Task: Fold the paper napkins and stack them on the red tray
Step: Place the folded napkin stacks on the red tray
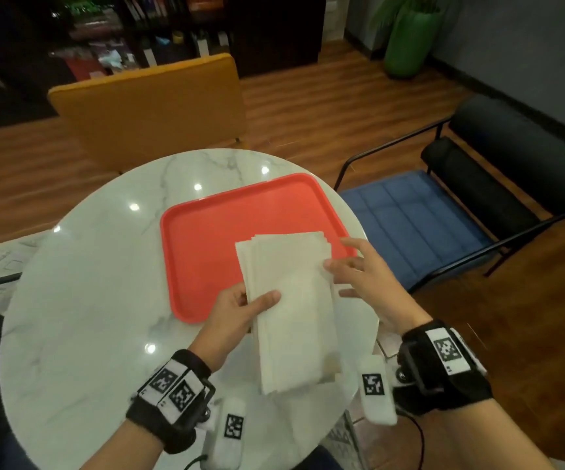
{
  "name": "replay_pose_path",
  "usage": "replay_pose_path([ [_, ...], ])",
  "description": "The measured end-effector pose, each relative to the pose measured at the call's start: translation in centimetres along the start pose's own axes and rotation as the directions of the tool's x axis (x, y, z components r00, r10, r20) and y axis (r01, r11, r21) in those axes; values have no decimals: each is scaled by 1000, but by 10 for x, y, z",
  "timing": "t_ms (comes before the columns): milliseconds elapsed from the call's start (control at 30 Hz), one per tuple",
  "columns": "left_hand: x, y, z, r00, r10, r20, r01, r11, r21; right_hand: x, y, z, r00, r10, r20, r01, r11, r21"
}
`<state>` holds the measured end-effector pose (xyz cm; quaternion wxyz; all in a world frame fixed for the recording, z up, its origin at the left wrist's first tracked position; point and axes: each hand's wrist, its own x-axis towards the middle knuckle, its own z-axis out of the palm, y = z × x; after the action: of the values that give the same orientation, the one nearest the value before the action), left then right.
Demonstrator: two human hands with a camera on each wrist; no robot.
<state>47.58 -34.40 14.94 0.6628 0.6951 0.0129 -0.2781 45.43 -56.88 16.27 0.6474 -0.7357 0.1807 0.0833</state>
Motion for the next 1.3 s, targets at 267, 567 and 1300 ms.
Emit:
replay_pose_path([
  [267,-12,34,-17,991,-99,93,120,960,-254,-14,1,56,945,53,324,-185,901,393],
  [567,-13,48,-50,995,-65,73,87,934,-346,0,-19,82,911,40,409,-262,823,504],
  [1300,102,47,-110,926,142,-348,-89,982,164,128,-5,66,953,278,123,-304,856,419],
])
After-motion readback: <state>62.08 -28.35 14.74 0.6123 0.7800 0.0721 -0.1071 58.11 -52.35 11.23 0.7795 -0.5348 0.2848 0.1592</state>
